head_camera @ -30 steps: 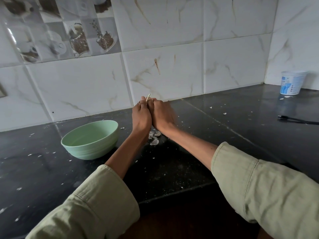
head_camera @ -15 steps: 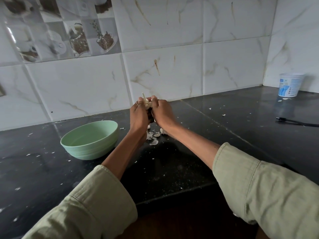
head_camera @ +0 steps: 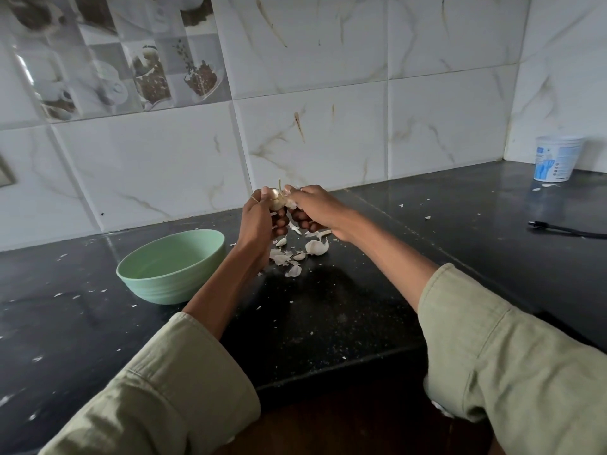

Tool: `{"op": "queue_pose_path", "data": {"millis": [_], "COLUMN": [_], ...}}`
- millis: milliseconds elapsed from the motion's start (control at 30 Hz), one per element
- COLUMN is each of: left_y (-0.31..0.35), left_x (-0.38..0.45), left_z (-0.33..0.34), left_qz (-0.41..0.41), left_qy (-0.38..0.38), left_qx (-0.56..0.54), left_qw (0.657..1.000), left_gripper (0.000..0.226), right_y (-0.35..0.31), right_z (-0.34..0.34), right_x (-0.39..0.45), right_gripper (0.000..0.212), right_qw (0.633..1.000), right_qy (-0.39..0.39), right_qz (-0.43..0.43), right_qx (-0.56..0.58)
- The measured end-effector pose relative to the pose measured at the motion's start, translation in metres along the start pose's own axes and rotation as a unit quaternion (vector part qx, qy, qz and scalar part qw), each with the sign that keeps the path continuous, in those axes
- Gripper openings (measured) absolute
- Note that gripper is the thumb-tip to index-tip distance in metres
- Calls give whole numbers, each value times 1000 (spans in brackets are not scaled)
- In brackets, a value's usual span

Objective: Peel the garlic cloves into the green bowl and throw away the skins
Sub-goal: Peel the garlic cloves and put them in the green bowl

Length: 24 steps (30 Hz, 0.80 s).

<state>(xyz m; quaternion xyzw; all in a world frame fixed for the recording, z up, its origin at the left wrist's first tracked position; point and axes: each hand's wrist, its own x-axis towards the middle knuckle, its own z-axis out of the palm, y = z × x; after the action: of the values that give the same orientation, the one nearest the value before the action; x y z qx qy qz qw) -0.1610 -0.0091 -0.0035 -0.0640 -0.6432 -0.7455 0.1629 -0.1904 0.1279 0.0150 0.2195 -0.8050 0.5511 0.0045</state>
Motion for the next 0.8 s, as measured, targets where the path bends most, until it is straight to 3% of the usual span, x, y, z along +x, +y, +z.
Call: {"op": "queue_pose_path", "data": {"millis": [267,500,667,800], "left_y": [1,-2,1,2], "left_x": [1,1,-2,-3], "left_z": [-2,-1,-1,0], "left_qz": [-22,4,-1,7], "left_qy": [-18,14,12,-7], "left_qx": [-12,144,146,129], "left_qw": [1000,990,989,992], "left_gripper": [28,52,28,37], "right_y": [-2,1,3,3], "right_z": [-4,-2,0,1], "right_x": [0,2,3,3], "right_gripper": [35,32,34,34], "right_qw": [999,998,998,998], "right_qy": [-16,46,42,28], "right_qz": [13,-19,-21,-12], "right_qx": [35,-48,-50,-47]}}
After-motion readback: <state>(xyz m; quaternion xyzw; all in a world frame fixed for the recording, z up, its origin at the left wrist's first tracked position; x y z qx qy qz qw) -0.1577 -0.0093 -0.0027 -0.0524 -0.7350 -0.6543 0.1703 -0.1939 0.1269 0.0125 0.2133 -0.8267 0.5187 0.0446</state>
